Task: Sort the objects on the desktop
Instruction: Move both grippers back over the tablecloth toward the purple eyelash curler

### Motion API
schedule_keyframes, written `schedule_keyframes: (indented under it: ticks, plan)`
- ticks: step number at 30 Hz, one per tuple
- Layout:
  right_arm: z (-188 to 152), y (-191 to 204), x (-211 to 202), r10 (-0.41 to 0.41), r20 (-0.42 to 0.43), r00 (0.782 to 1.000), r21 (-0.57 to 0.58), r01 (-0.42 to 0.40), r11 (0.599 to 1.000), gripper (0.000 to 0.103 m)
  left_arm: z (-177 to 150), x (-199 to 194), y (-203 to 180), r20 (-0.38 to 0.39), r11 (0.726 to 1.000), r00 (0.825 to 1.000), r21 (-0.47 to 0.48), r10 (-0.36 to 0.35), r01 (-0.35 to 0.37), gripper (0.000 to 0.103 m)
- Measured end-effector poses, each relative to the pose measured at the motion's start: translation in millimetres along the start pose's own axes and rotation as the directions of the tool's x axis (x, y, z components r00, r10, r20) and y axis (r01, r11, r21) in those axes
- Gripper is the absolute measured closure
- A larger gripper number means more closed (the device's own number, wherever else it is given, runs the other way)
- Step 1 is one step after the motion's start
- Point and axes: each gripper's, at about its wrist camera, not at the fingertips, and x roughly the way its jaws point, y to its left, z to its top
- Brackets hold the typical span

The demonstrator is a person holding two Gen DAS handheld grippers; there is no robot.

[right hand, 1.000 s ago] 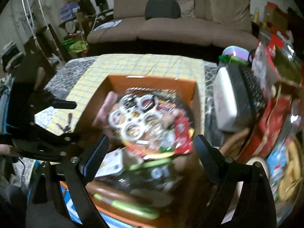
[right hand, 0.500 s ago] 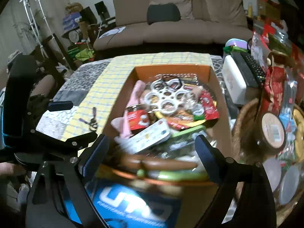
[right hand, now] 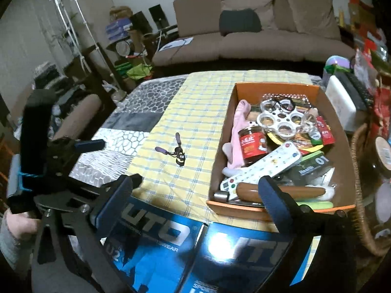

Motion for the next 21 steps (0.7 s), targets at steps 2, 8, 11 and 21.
schedule_keyframes:
  ticks: [2,8,11,21]
  plan:
    - [-1,10,7,0.015,-0.007,1.000,-0.009,-0.015,1.000,0.000,-6,-2,11,0.009,1.000,1.000,-0.019,-0.002,0.002,0.000]
    - [6,32,32,0.083,-0.037,0.996,0.021,-0.082,0.996,0.000,-28,9,78,0.030,0.968,0.995,-0.230,-0.093,0.098,0.000]
    - [13,42,49,0.123,-0.024,0.992,0.027,-0.122,0.992,0.000,-48,29,119,0.058,0.908,0.988,-0.388,-0.145,0.156,0.000]
    - [34,70,144,0.086,-0.097,0.992,-0.023,-0.088,0.996,0.023,-58,82,173,0.070,0.821,0.980,-0.537,-0.187,0.194,0.000]
